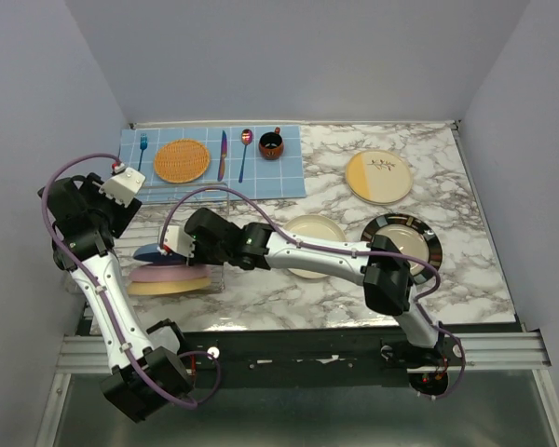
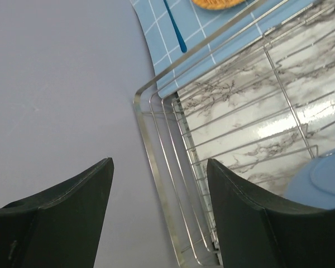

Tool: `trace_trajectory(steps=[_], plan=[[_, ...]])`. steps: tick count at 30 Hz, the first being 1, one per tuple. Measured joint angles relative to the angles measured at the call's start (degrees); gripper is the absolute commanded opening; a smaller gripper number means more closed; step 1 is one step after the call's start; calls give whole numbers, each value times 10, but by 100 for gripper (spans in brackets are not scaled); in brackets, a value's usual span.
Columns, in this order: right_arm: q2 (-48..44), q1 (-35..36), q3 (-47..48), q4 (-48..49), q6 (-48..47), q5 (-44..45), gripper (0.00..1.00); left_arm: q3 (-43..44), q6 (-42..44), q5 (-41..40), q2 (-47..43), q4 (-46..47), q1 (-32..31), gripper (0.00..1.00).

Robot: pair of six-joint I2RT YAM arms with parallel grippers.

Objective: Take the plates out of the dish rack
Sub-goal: Unload the plate from the dish rack.

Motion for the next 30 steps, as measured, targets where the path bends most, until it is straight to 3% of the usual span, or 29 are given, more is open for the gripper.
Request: trace_trajectory(steps=[8, 20, 30], plan=[[-25, 0, 2, -23, 6, 9, 1, 8, -87, 16, 0, 51, 0, 88], [-53, 0, 50, -43, -3, 42, 1, 12, -225, 9, 9, 170, 0, 88], [-92, -16, 74, -35, -33, 90, 1, 21, -281, -27, 14, 237, 0, 88]])
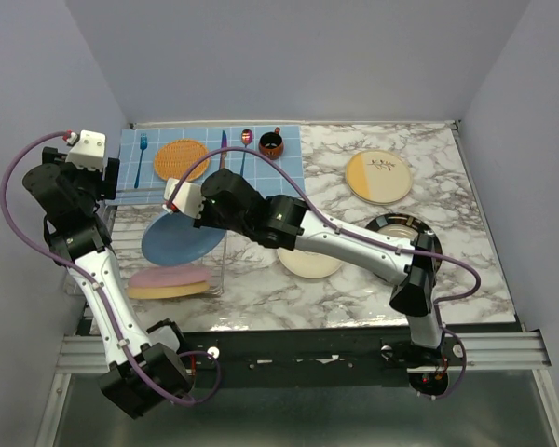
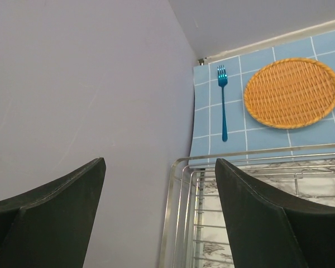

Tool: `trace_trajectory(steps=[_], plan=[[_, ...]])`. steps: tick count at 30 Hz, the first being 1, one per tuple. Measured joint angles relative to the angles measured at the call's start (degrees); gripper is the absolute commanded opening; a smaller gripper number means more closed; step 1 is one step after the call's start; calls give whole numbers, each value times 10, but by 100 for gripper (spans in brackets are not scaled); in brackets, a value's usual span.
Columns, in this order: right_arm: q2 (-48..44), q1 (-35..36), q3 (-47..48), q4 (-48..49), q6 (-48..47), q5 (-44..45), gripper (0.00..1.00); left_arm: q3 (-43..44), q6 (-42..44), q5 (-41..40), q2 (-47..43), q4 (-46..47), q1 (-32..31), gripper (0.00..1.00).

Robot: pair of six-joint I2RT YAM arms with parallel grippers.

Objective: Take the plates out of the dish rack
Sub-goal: Unload the plate from the dish rack, then place the plate at the center of the board.

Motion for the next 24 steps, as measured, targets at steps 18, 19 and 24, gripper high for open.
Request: trace_trajectory(steps=[18, 19, 24], plan=[[-23, -24, 0, -18, -28, 39, 1, 0, -31, -24, 4, 38, 0, 88], [-30, -30, 0, -22, -28, 41, 1, 0, -33, -24, 4, 39, 0, 88], [-80, -86, 3, -61, -14, 33, 1, 8, -37, -11, 10, 28, 0, 87]])
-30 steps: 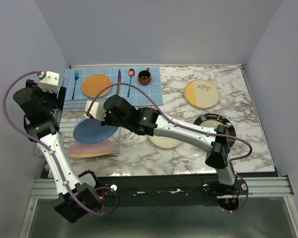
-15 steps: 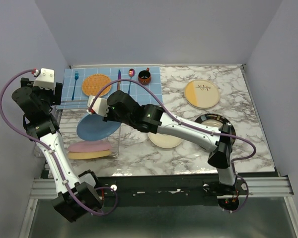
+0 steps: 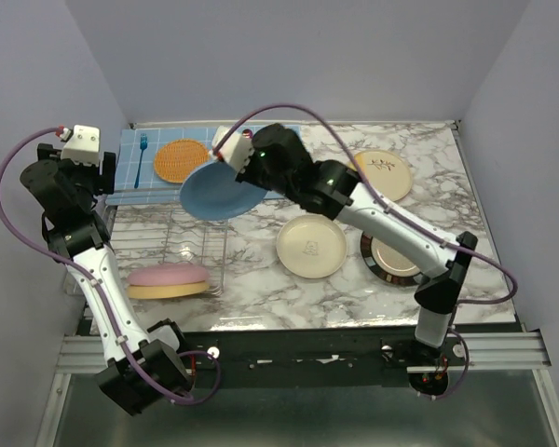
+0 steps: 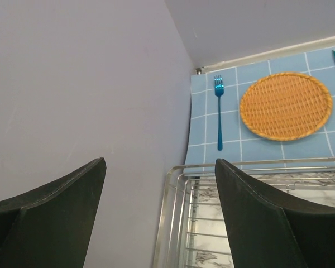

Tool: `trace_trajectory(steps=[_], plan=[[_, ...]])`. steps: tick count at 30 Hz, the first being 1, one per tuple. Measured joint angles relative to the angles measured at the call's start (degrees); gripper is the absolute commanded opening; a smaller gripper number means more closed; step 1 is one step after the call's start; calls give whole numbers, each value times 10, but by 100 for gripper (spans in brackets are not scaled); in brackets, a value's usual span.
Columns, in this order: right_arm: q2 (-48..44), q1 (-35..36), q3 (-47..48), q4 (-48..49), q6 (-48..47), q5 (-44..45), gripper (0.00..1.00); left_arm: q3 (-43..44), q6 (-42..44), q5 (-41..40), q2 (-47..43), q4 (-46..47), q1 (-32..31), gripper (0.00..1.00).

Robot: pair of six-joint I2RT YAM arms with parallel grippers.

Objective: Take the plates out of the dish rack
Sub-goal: Place the plate at the center of the board.

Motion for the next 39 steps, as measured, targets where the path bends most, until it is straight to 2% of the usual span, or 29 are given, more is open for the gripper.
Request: trace_trajectory(steps=[4, 9, 15, 21, 27, 39], plan=[[-54, -78, -13, -32, 27, -32, 1, 14, 1, 32, 5, -25, 0, 86], [-119, -211, -96, -76, 60, -122, 0, 17, 33, 78, 4, -72, -5, 87], [-76, -298, -158, -170, 66, -271, 0, 17, 81, 104, -3, -119, -15, 87], [-7, -356, -157, -253, 53, -405, 1, 16, 120, 117, -8, -155, -23, 87], [73, -396, -83, -317, 24, -472, 1, -2, 148, 117, -26, -174, -31, 87], [144, -409, -75, -331, 3, -474, 1, -20, 183, 117, -42, -185, -41, 86]])
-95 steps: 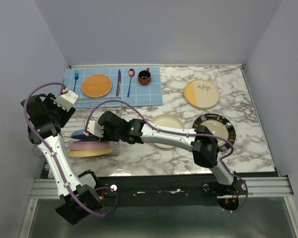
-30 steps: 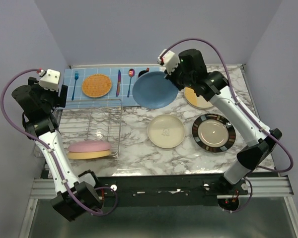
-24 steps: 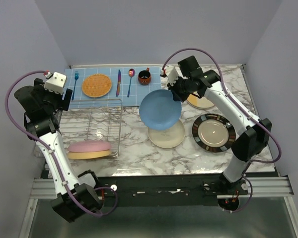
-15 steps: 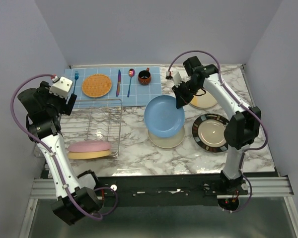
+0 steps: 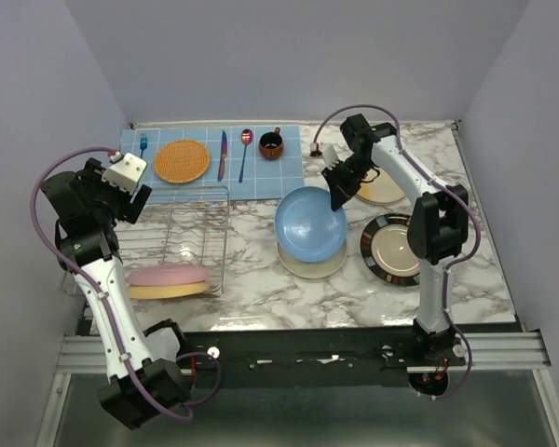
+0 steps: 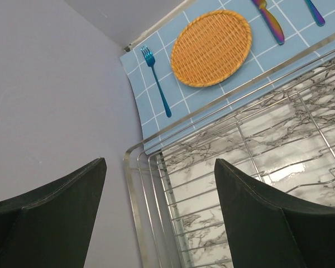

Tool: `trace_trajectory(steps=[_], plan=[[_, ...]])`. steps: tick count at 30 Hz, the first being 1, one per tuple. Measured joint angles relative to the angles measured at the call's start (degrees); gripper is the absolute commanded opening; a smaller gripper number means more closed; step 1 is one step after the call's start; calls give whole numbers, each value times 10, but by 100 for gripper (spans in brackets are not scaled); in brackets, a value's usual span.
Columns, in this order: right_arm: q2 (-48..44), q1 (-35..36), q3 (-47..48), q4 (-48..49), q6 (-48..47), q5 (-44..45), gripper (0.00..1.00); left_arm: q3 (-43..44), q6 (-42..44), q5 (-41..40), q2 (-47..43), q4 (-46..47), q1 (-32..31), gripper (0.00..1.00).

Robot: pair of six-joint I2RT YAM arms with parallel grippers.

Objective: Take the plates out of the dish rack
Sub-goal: Place the plate at the center of the board.

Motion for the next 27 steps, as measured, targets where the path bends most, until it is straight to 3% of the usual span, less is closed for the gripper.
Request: trace_trajectory(steps=[27], plan=[[33, 0, -23, -7, -11, 54, 1, -41, 19, 0, -33, -3, -11, 87]])
